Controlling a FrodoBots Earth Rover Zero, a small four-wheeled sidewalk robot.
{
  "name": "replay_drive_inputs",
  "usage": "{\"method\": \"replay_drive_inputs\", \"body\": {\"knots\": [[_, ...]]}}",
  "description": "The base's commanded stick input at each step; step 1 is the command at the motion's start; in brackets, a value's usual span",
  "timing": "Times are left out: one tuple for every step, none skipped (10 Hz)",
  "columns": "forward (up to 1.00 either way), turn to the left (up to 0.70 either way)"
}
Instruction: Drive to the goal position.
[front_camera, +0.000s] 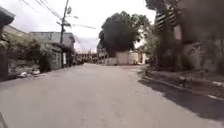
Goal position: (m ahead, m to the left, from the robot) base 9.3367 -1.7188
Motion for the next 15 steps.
{"method": "replay_drive_inputs", "body": {"knots": [[1.0,0.0],[1.0,0.0],[1.0,0.0],[1.0,0.0],[1.0,-0.27],[1.0,-0.22],[1.0,-0.02],[1.0,0.0],[1.0,0.0],[1.0,0.0],[1.0,0.0],[1.0,0.0],[1.0,0.0],[1.0,0.0],[1.0,0.0]]}}
